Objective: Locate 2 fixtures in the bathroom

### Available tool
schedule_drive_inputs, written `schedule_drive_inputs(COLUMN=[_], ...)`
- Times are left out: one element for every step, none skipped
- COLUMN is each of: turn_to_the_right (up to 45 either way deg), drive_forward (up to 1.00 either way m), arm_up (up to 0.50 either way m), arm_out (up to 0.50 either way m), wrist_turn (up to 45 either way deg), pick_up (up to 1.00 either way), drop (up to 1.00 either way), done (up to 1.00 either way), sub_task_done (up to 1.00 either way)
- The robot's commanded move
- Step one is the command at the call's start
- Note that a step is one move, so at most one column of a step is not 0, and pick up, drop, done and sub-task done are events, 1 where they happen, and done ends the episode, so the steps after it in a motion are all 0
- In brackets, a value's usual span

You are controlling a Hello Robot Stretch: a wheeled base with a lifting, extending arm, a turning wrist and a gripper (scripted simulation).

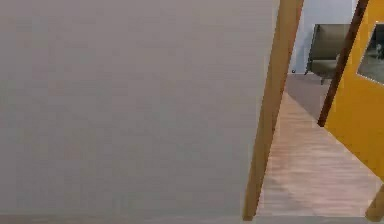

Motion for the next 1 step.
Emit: schedule_drive_inputs(turn_to_the_right=[45.0], drive_forward=[0.0], arm_up=[0.0], arm_out=[0.0], wrist_turn=[0.0], pick_up=[0.0], drop=[0.0], done=[0.0], sub_task_done=[0.0])
